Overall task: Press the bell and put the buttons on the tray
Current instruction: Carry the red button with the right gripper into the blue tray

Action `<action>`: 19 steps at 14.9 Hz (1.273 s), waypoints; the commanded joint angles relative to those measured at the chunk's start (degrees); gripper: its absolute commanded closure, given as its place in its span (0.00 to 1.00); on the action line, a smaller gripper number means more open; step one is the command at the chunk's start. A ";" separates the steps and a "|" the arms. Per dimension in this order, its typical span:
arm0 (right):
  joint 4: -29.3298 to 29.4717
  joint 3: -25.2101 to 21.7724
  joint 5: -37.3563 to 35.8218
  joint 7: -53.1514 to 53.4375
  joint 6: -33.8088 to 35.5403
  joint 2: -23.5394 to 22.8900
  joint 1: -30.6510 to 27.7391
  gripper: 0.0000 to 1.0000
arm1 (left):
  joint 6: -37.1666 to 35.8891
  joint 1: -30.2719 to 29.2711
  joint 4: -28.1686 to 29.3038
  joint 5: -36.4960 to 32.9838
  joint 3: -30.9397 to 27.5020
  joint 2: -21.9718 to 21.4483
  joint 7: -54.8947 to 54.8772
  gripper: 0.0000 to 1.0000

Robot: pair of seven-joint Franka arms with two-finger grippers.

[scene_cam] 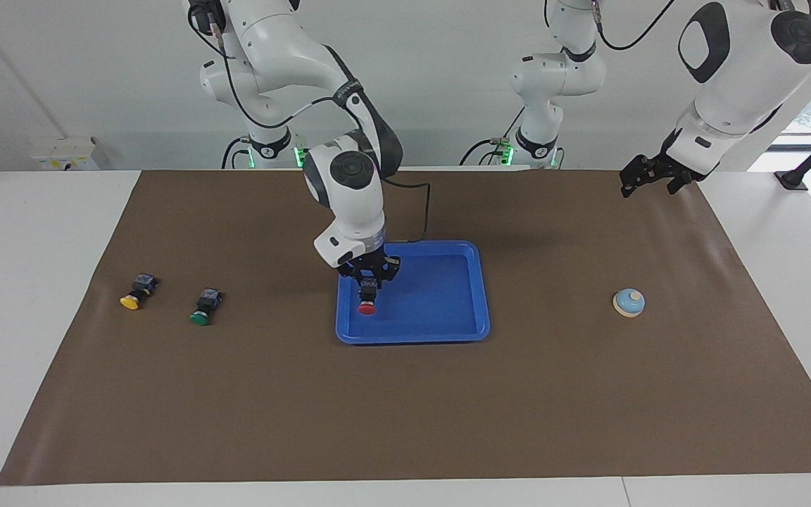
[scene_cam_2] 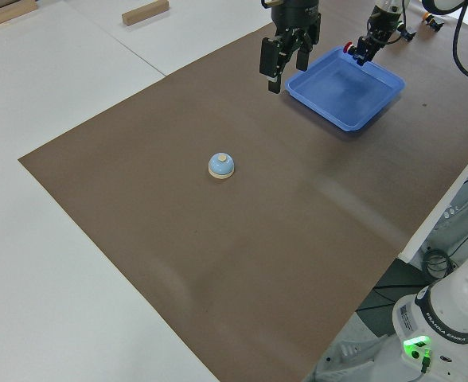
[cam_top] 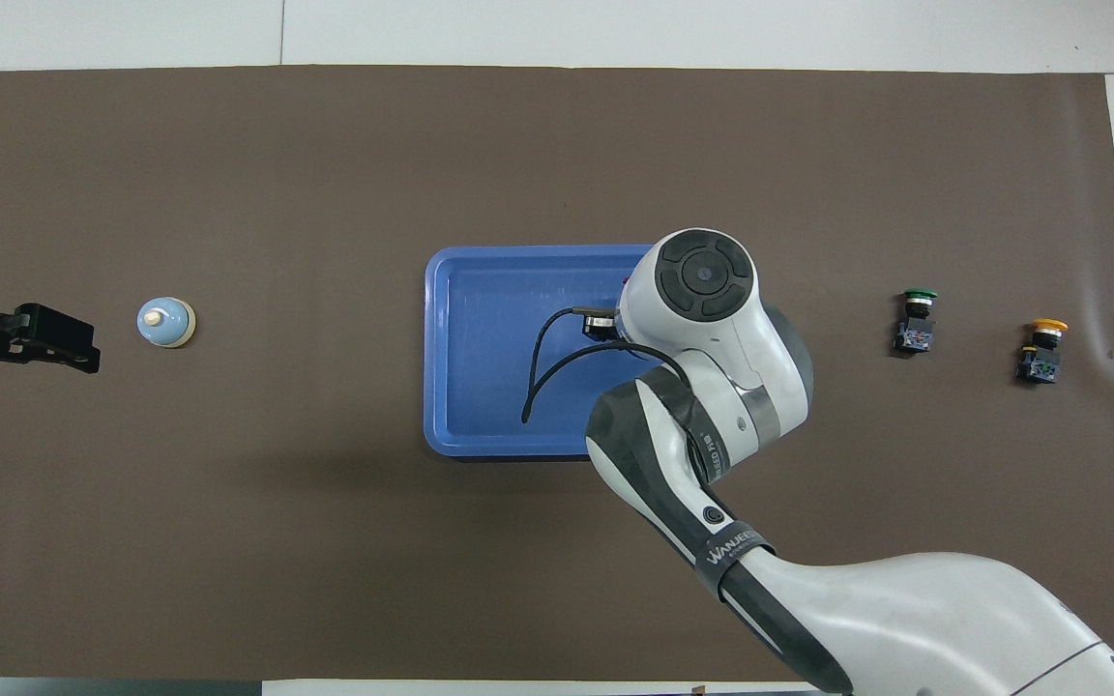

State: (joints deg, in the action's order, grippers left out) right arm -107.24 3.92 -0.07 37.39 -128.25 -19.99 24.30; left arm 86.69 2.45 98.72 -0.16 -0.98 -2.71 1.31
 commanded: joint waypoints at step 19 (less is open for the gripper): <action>0.71 -0.40 -1.33 -5.11 10.46 8.11 -10.39 0.00 | 0.23 -0.34 0.16 0.51 0.10 -0.63 0.36 0.00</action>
State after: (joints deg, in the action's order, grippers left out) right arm -107.40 3.03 -0.33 35.84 -121.25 -14.05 18.17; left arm 86.69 2.45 98.72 -0.16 -0.98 -2.71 1.31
